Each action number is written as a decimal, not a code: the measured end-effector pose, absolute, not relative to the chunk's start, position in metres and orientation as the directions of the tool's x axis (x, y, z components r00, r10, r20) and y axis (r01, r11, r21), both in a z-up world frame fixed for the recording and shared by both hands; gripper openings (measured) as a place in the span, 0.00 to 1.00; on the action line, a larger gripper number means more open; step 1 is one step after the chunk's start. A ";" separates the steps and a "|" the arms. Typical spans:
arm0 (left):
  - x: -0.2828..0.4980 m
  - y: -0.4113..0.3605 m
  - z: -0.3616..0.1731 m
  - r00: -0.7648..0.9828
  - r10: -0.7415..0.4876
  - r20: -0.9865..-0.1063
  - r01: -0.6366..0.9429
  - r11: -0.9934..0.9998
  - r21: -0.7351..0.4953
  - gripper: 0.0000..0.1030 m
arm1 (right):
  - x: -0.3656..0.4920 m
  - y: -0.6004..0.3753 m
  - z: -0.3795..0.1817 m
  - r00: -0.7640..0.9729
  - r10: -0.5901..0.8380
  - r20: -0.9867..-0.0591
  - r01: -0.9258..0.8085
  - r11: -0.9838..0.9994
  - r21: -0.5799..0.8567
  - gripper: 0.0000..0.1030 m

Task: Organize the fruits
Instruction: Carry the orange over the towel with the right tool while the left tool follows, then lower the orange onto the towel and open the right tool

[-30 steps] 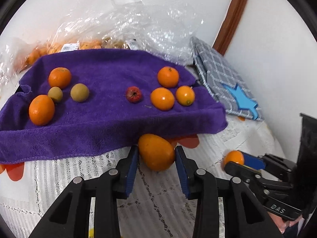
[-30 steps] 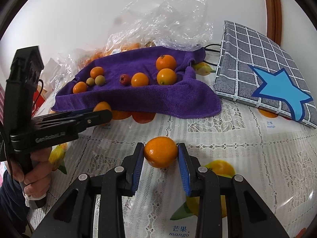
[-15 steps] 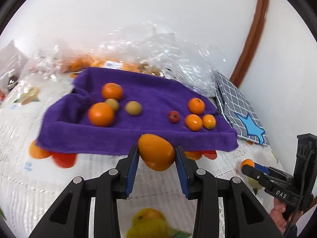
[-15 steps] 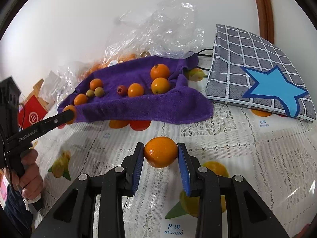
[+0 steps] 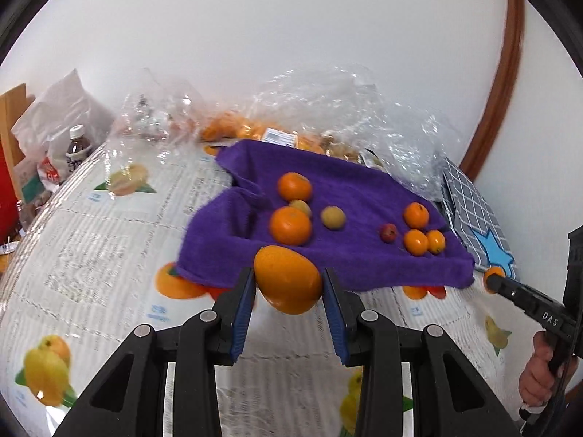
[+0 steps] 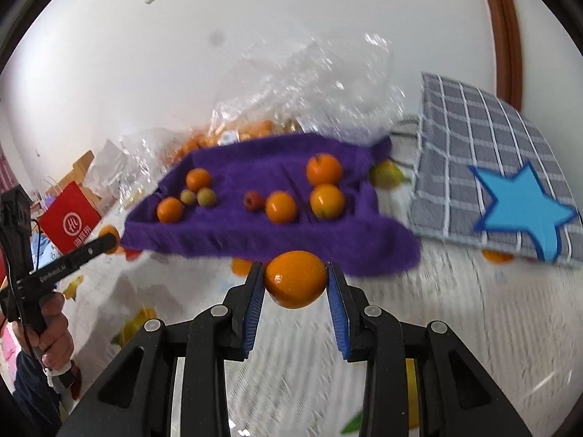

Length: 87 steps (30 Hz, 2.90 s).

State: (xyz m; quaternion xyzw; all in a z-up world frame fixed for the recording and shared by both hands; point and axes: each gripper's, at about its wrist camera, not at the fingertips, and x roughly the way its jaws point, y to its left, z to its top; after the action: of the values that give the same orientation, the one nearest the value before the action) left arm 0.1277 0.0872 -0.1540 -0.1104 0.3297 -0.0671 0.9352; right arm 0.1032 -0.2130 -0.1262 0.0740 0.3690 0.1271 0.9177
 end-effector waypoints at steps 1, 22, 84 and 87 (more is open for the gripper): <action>0.130 0.092 -0.150 0.778 -0.192 -0.598 0.046 0.967 -0.250 0.34 | 0.108 -0.211 -0.121 0.699 0.290 -0.653 -0.184 0.956 0.228 0.33; 0.215 0.119 -0.108 0.776 -0.246 -0.580 0.030 0.934 -0.357 0.34 | 0.210 -0.179 -0.101 0.720 0.283 -0.633 -0.216 0.959 0.182 0.33; 0.241 0.043 -0.122 0.616 -0.250 -0.747 0.140 0.968 -0.209 0.47 | 0.200 -0.169 -0.098 0.691 0.188 -0.698 -0.167 0.981 0.099 0.57; 0.214 0.047 -0.108 0.658 -0.219 -0.720 0.112 0.975 -0.193 0.51 | 0.176 -0.169 -0.082 0.704 0.163 -0.692 -0.147 0.986 0.083 0.59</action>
State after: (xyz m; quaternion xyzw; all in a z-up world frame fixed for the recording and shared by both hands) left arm 0.2141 0.0467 -0.1080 -0.0658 0.4032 -0.0912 0.9082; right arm 0.1763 -0.1690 -0.0821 0.0108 0.3756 0.0840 0.9229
